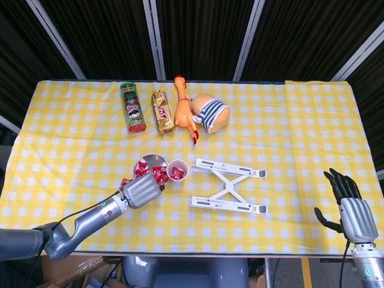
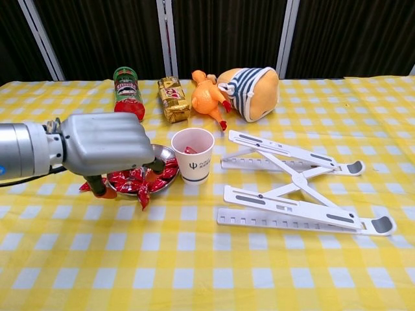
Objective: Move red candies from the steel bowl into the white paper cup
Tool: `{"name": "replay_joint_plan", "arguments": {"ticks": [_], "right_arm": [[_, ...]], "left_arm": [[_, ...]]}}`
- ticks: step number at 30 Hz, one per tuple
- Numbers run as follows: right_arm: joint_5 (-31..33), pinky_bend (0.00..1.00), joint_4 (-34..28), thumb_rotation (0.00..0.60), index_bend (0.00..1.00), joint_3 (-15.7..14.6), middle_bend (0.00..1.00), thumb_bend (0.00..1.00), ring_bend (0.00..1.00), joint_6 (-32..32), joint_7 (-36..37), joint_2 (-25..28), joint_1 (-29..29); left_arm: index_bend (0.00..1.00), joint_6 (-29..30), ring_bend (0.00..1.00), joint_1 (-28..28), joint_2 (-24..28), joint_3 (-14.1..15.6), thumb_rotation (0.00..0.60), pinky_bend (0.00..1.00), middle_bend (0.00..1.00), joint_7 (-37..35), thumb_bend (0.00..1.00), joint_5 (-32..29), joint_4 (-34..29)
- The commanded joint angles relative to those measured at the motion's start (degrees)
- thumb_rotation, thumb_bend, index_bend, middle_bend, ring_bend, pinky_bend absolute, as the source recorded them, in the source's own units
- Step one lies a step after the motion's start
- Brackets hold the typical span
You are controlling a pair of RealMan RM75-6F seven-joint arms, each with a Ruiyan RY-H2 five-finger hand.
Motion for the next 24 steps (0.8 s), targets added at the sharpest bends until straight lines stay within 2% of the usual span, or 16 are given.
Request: {"name": "replay_joint_plan", "arguments": {"ticks": [1,18,24], "right_arm": [[0.0,0.00,0.0,0.600,0.00,0.0,0.00,0.41,0.00,0.0,0.1,0.0,0.0],[-0.3,0.00,0.1,0.600,0.00,-0.1,0.00,0.41,0.00,0.0,0.0,0.0,0.0],[-0.2,0.00,0.1,0.600,0.00,-0.1,0.00,0.41,0.00,0.1,0.0,0.0,0.0]], "left_arm": [[0.42,-1.3,0.94,0.1,-1.7,-0.1,0.600,0.96,0.90,-1.0,0.22,1.0,1.8],[0.46,-3.0,0.94,1.7,-4.6,-2.6,0.600,0.96,0.91,-1.2,0.28,2.4,6.4],[0.52,-3.3,0.94,2.3,-5.8,-3.6,0.600,0.96,0.91,-1.4,0.29,2.1,8.0]]}}
